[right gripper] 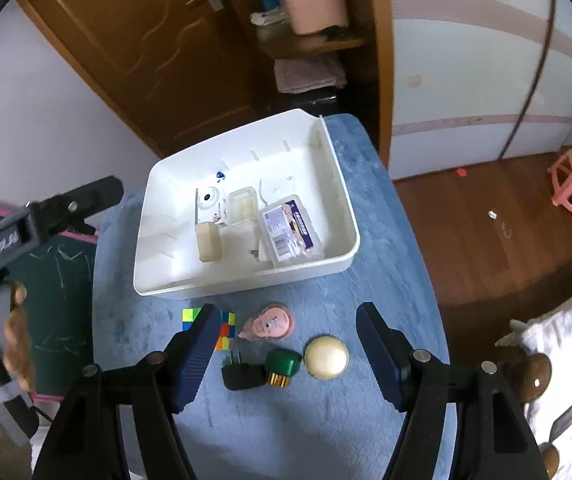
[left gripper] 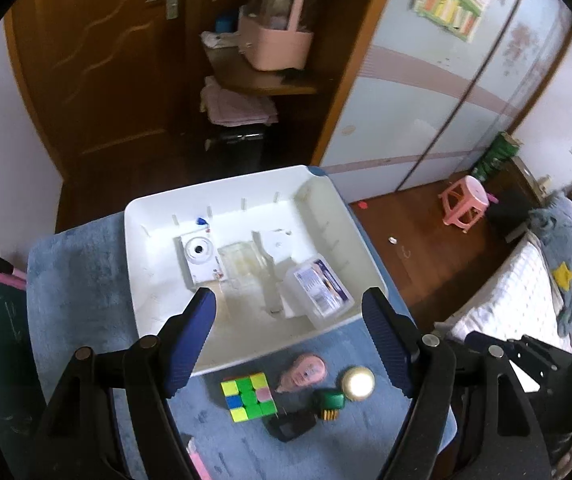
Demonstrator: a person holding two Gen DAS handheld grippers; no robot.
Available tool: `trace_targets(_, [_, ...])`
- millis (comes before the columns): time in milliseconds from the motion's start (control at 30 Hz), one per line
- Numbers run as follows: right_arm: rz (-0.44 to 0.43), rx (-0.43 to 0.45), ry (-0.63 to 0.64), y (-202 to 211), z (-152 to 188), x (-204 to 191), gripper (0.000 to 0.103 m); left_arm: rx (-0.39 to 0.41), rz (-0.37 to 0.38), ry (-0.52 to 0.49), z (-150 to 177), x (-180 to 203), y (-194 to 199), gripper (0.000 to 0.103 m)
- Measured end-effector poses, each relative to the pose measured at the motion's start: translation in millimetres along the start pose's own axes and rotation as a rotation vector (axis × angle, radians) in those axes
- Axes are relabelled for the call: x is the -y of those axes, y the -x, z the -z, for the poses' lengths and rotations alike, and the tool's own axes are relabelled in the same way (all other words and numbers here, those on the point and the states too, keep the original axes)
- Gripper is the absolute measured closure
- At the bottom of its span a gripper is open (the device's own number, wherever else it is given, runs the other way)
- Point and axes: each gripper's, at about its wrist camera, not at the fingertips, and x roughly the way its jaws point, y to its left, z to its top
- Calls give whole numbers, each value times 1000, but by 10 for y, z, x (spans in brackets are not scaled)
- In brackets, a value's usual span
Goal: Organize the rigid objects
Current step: 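Lift both tools out of the tray back over the carpet, then grasp the Rubik's cube with the left tool while the right tool grasps the green-gold cylinder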
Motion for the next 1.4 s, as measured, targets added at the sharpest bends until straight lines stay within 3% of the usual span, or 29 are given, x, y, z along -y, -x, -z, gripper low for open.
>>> trace_targets(167, [22, 12, -10, 93, 216, -54, 32, 21, -18, -52, 231, 64, 72, 25])
trace_targets(400, [44, 18, -4, 63, 463, -125, 32, -32, -53, -72, 611, 13, -109, 25])
trace_targets(600, [46, -10, 7, -85, 625, -190, 32, -99, -64, -26, 904, -87, -310, 25])
trace_targets(1200, [20, -67, -16, -815, 1034, -98, 32, -192, -99, 36, 1259, -223, -850, 25])
trace_targets(1400, [3, -38, -59, -1000, 1110, -49, 32, -224, -126, 58, 1327, -268, -1076, 25])
